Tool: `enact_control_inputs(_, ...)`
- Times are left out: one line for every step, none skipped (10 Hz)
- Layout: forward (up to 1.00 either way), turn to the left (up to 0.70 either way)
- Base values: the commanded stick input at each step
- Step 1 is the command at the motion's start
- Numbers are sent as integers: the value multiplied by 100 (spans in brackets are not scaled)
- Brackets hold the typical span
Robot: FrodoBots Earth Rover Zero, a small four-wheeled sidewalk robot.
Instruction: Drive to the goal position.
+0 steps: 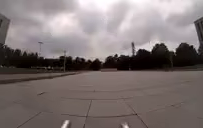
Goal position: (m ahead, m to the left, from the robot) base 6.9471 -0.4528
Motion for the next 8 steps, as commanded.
enact_control_inputs(100,0)
enact_control_inputs(100,-1)
enact_control_inputs(100,-4)
enact_control_inputs(100,0)
enact_control_inputs(100,0)
enact_control_inputs(100,-1)
enact_control_inputs(100,-2)
enact_control_inputs(100,0)
